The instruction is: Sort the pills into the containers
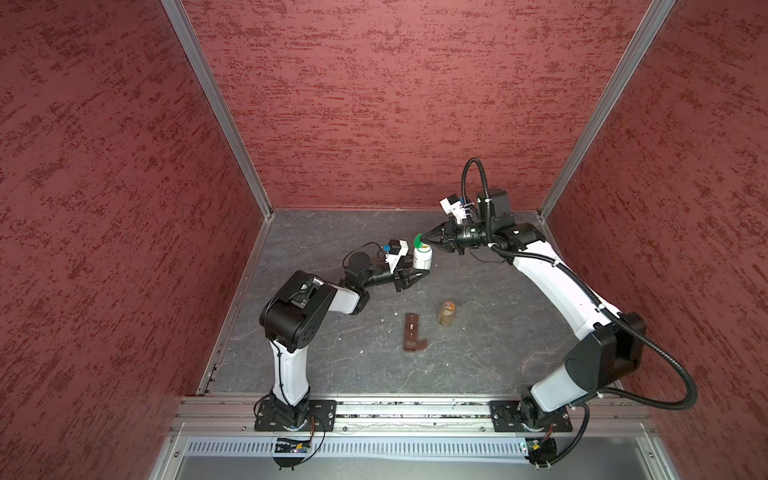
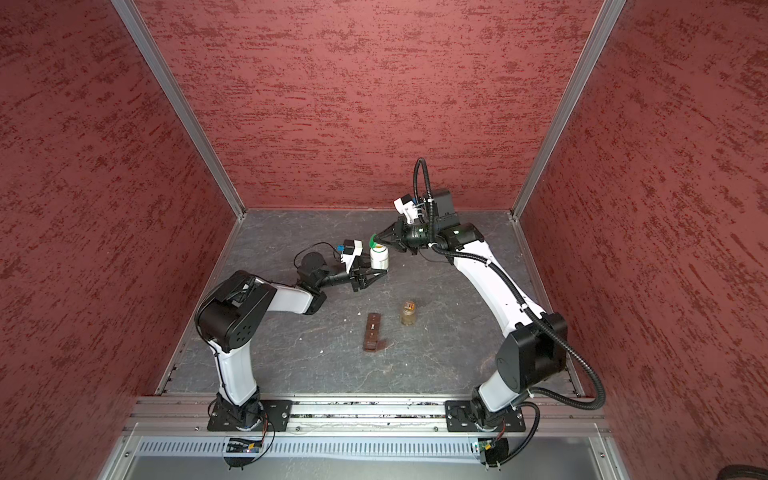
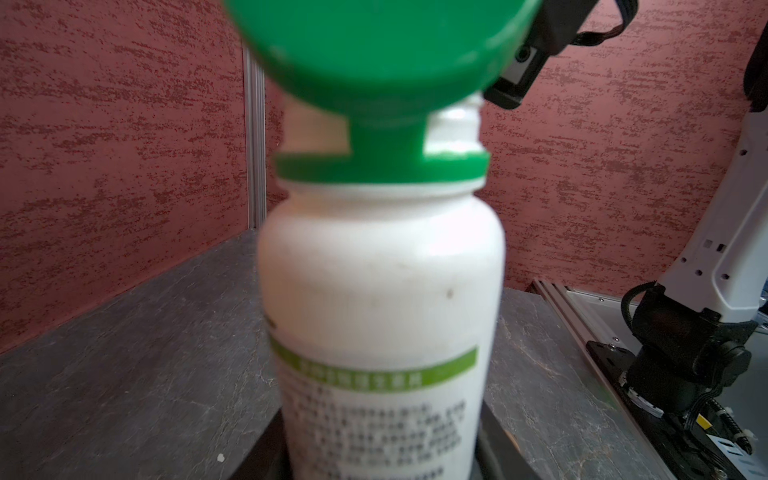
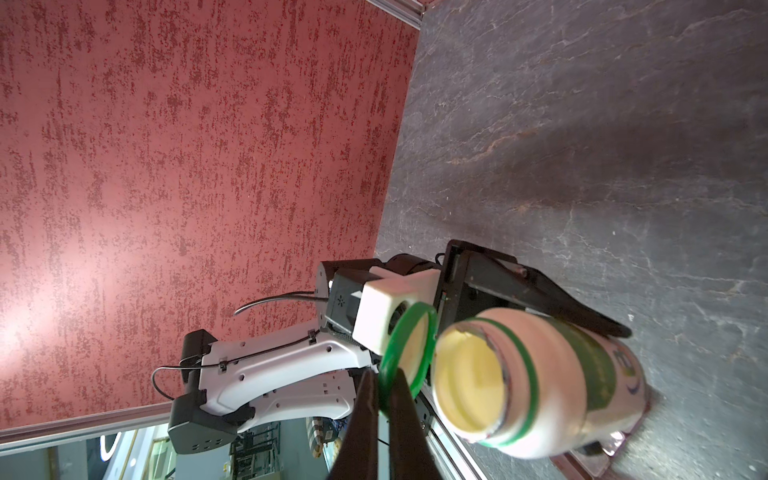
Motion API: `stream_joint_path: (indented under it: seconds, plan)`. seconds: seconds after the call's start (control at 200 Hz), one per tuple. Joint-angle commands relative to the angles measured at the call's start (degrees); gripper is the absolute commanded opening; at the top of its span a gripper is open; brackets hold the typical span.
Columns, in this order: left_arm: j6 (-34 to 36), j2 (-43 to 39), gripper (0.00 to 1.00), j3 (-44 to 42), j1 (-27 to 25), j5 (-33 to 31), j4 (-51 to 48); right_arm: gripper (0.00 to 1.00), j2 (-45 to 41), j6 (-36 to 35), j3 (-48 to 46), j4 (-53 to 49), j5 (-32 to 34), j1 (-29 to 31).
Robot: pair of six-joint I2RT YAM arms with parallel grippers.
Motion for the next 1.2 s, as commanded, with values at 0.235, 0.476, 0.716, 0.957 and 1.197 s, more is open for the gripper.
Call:
stream_joint_path:
  seconds: [0.235, 0.476, 0.716, 0.957, 1.197]
  plan:
    - [10.69, -7.59, 0.25, -2.50, 0.43, -1.68, -17.81, 0.04, -2.11, -4.13, 0.12, -3.13, 1.94, -1.35]
    - [22.74, -14.79, 0.01, -0.92, -1.55, -7.71, -41.65, 0.09, -1.79, -8.05, -1.92, -6.03, 3.05, -1.35]
    - [25.63, -21.05, 0.00, -3.72, -4.01, -12.97, -51.71, 0.35, -3.97, -8.43, -8.18, -1.13, -1.46, -1.36]
    - [22.88, -27.89, 0.00, -9.53, -8.80, -19.62, -55.17, 0.40, -5.86, -10.50, -11.38, -0.67, -4.85, -1.35]
    - [18.03, -34.78, 0.00, -14.11, -15.22, -29.71, -58.84, 0.41, -9.70, -12.11, -16.22, -2.69, -6.98, -1.29]
